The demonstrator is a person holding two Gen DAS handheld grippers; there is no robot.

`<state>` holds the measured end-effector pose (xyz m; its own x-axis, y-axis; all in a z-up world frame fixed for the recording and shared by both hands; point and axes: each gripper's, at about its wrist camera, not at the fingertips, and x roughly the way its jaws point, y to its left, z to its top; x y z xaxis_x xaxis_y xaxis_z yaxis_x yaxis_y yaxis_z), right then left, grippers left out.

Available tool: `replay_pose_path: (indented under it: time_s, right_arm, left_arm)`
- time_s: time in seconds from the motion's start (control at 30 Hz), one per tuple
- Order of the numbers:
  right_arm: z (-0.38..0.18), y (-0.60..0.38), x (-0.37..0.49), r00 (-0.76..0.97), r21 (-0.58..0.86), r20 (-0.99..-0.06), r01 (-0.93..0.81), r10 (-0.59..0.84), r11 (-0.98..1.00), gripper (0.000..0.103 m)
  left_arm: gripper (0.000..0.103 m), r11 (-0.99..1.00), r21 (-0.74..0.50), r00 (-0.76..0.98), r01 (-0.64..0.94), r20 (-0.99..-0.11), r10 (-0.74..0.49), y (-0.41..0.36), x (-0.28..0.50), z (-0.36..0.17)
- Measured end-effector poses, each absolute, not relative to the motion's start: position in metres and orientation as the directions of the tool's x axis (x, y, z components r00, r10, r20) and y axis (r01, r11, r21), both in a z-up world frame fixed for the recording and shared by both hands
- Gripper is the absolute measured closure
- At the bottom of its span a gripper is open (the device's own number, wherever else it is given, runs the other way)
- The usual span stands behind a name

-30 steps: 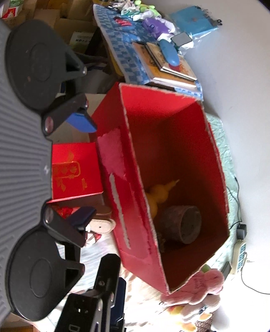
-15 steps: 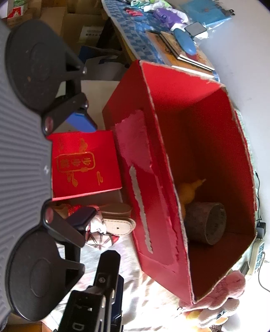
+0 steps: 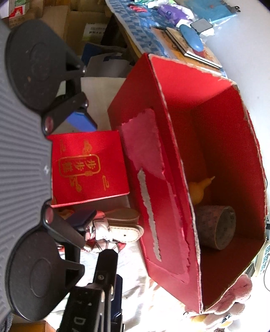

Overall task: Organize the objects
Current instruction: 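Grasp the white-and-red sandal by its strap with the right tool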

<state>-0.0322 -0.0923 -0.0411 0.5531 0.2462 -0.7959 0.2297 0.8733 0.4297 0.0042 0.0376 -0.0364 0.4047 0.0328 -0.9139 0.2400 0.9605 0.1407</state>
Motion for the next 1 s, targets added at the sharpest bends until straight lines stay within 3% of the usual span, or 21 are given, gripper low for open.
replay_pose_path:
  time_s: [0.5,1.0]
  right_arm:
    - [-0.058,-0.071,-0.013,0.478,0.373,-0.84,0.169,0.255,0.912,0.056]
    - [-0.058,-0.09,-0.024,0.474,0.338,-0.851,0.164,0.226,0.927,0.04]
  left_arm:
    - [0.021,0.96,0.064,0.413,0.274,-0.909,-0.058,0.061,-0.009,-0.042]
    - [0.02,0.944,0.043,0.43,0.326,-0.896,-0.108,0.065,-0.017,-0.039]
